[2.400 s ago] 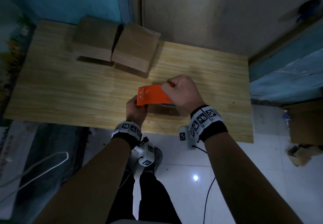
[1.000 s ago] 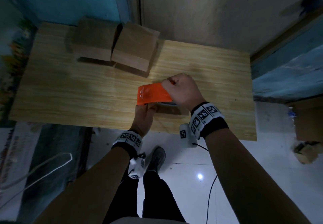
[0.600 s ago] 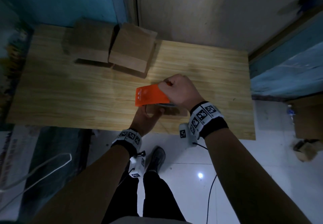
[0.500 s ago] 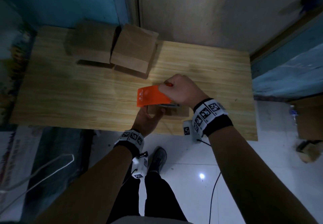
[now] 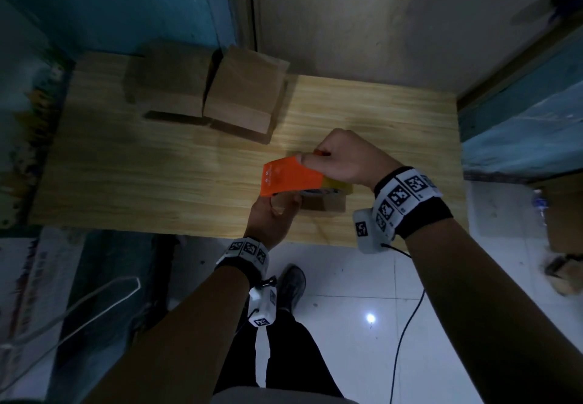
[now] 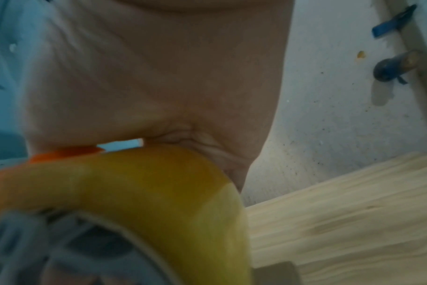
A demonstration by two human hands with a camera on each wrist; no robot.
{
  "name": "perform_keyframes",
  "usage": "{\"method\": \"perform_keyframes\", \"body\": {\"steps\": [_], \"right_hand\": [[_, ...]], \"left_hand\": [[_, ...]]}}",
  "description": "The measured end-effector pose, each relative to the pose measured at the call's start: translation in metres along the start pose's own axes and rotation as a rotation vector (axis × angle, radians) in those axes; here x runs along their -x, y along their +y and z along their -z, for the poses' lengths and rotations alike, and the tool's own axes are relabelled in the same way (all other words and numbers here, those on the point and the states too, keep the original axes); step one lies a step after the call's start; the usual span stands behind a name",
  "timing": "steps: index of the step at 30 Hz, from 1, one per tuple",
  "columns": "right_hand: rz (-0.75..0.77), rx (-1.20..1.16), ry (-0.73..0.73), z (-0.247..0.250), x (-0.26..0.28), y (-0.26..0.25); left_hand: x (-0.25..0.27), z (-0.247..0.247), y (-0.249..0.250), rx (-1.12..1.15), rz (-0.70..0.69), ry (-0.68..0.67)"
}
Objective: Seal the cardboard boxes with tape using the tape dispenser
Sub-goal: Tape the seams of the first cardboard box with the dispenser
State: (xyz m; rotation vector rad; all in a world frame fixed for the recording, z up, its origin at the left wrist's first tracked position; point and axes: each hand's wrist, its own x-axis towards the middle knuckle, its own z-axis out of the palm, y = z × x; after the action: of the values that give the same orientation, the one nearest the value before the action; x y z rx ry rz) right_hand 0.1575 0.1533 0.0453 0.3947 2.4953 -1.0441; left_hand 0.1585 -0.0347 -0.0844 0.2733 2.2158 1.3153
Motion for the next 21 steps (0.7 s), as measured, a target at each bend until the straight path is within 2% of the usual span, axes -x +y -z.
{"method": "perform_keyframes", "body": {"steps": [11, 17, 21], "right_hand": [[-0.016, -0.041, 0.053, 0.006, 0.016, 0.019], [-0.011, -0.057, 0.097, 0.013, 0.027, 0.028], [-0.038, -0.065, 0.089, 0.013, 0.034, 0.034]], "left_hand": [[0.000, -0.001, 0.005, -0.074, -0.028, -0.022], [0.005, 0.003, 0.023, 0.017, -0.081, -0.054], [0.005, 0.004, 0.024, -0.016, -0.071, -0.060]]}}
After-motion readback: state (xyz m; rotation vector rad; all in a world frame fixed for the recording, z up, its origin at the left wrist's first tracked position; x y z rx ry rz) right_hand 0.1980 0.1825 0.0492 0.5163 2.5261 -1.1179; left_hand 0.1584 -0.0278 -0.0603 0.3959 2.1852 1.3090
